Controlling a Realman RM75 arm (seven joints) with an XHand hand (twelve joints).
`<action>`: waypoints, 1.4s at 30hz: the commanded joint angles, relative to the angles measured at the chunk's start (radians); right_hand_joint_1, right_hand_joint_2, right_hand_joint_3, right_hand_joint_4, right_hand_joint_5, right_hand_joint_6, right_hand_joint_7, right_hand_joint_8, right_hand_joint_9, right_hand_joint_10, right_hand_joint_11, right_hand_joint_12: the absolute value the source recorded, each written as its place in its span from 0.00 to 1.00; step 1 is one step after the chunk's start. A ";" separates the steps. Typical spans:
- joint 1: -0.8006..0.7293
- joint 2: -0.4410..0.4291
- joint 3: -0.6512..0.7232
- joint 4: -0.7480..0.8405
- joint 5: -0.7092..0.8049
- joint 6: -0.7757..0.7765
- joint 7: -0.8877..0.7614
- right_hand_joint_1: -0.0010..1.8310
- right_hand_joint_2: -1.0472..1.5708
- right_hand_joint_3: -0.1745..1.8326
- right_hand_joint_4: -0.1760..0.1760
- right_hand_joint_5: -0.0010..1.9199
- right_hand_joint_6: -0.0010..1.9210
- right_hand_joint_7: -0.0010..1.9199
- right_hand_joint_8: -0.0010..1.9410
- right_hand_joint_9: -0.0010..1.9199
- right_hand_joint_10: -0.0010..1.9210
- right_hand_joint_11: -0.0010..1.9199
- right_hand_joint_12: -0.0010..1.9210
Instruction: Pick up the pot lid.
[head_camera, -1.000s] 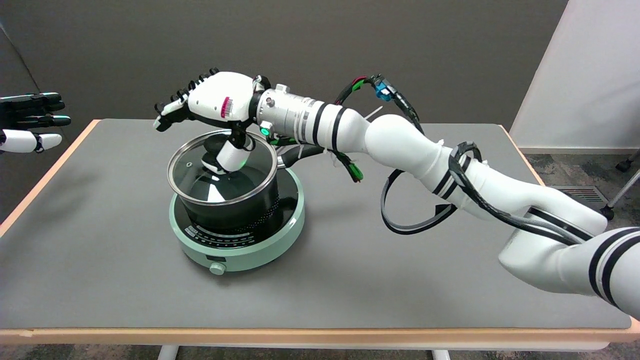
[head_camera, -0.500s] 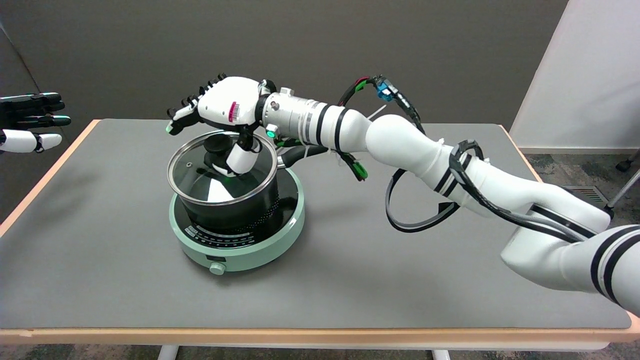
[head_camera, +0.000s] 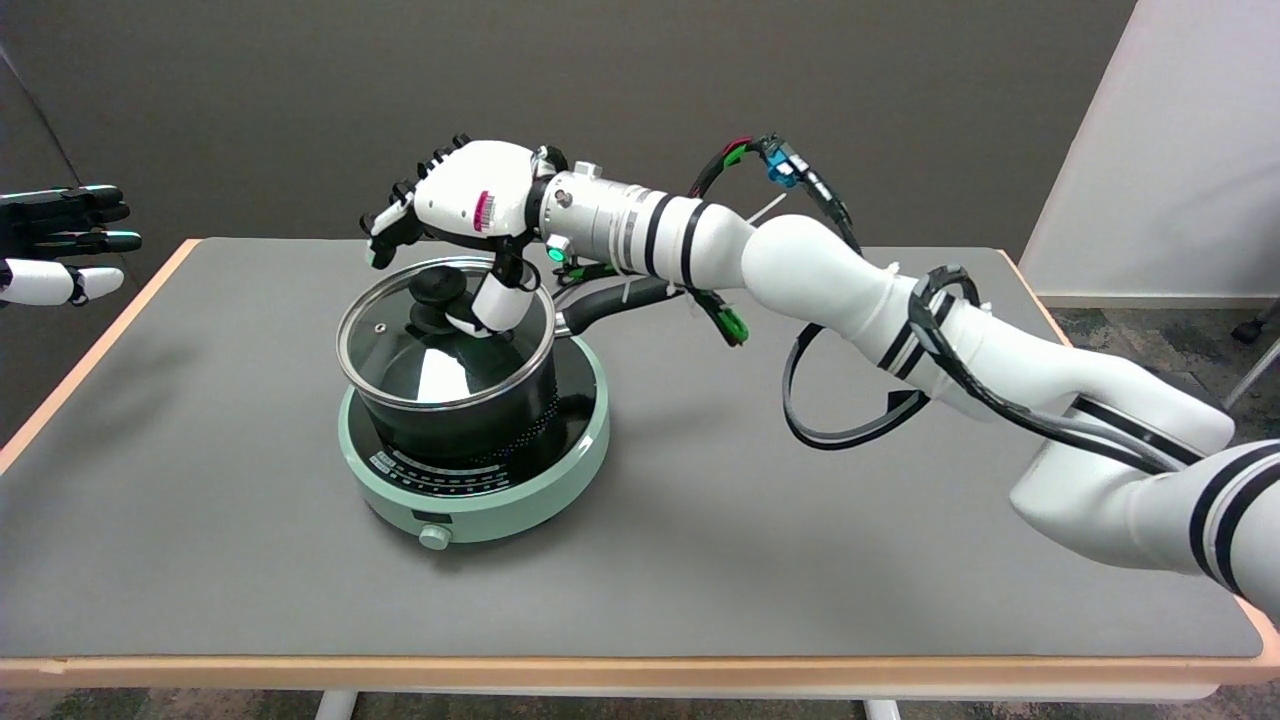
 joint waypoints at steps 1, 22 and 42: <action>0.013 0.048 -0.004 0.071 0.000 -0.087 0.007 0.55 0.62 0.60 1.00 0.30 0.17 0.36 0.11 0.35 0.25 0.25 0.48; 0.147 0.032 -0.129 0.030 0.041 -0.159 0.009 0.51 0.60 0.60 0.93 0.26 0.12 0.33 0.10 0.34 0.25 0.25 0.48; 0.169 0.004 -0.128 -0.113 0.037 -0.078 0.008 0.54 0.61 0.58 1.00 0.30 0.15 0.36 0.11 0.37 0.24 0.25 0.50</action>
